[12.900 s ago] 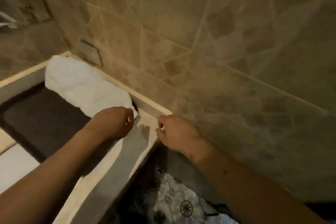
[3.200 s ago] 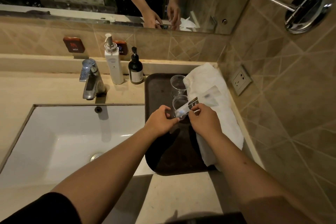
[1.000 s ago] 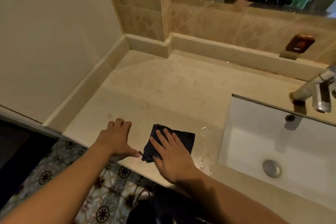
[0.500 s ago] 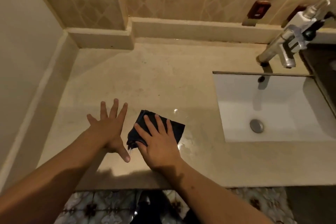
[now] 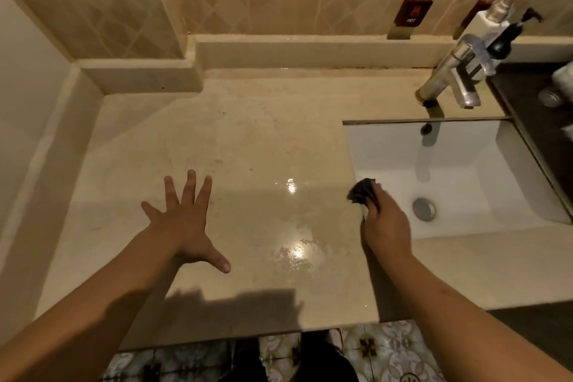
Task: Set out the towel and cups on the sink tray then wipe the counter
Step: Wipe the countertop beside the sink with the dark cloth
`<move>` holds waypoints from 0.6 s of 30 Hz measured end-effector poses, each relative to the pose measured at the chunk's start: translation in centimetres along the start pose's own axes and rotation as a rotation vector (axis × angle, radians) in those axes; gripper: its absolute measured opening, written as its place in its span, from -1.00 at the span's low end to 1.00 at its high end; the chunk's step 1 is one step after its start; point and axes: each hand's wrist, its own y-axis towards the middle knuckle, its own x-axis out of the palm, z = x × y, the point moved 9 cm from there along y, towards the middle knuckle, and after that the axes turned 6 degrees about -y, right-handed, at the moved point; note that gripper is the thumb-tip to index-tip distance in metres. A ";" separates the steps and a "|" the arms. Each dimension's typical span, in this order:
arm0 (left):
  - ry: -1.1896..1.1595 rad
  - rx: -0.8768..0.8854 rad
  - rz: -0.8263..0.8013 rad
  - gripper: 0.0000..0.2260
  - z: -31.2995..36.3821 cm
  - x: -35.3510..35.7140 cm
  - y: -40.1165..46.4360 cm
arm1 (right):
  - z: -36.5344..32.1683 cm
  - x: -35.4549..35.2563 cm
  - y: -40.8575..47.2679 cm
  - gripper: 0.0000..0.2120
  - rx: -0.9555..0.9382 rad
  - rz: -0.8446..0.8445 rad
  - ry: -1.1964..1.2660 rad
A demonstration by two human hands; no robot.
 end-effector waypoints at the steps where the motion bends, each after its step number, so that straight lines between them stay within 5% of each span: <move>1: -0.002 0.003 -0.005 0.58 0.0 0.1 0.2 | 0.8 -0.9 0.0 -0.61 0.065 0.047 0.066; 3: -0.016 0.011 -0.004 0.59 -0.2 0.2 0.5 | -0.4 -1.3 -0.4 -0.61 0.083 0.086 0.170; 7: 0.012 0.053 0.044 0.57 -1.1 0.4 0.6 | -9.8 1.2 -2.7 -0.60 -0.171 0.008 0.272; 12: -0.029 -0.077 0.121 0.58 -6.4 -2.1 0.0 | -18.6 10.0 -8.6 -0.59 -0.586 -0.333 -0.123; 18: -0.135 -0.176 0.050 0.62 -12.2 -2.4 0.4 | -23.1 17.4 -13.1 -0.48 -0.858 -0.511 -0.444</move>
